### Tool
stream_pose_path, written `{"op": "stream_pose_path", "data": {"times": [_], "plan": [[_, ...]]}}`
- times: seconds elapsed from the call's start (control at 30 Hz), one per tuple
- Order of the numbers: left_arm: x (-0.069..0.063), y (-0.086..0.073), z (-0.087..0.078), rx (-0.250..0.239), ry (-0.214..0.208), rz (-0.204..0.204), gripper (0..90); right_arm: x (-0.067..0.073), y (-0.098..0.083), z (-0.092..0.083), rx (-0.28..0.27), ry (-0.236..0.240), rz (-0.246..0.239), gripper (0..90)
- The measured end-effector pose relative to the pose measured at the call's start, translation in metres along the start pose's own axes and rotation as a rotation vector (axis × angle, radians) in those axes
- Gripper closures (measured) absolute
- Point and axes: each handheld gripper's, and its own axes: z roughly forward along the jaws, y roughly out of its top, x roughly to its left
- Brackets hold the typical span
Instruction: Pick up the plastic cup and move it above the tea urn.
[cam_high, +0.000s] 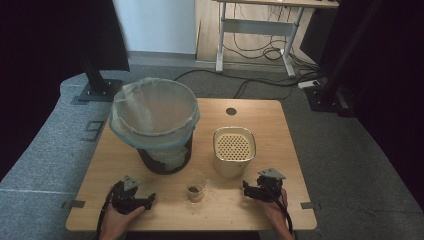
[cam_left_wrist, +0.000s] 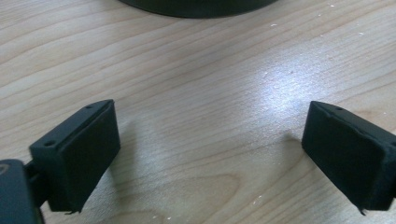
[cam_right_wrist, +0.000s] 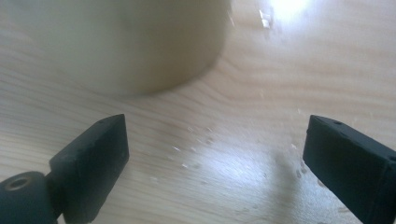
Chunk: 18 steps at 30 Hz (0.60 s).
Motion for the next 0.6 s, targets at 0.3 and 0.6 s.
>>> {"op": "stream_pose_path", "data": {"times": [0.3, 0.6], "plan": [[-0.001, -0.001, -0.003, -0.009, -0.017, -0.011, 7.3, 0.030, -0.001, -0.025, -0.158, 0.150, -0.086, 13.3], [-0.001, -0.002, -0.005, -0.010, -0.032, -0.022, 8.4, 0.086, -0.001, -0.019, -0.177, 0.354, -0.170, 14.5]]}}
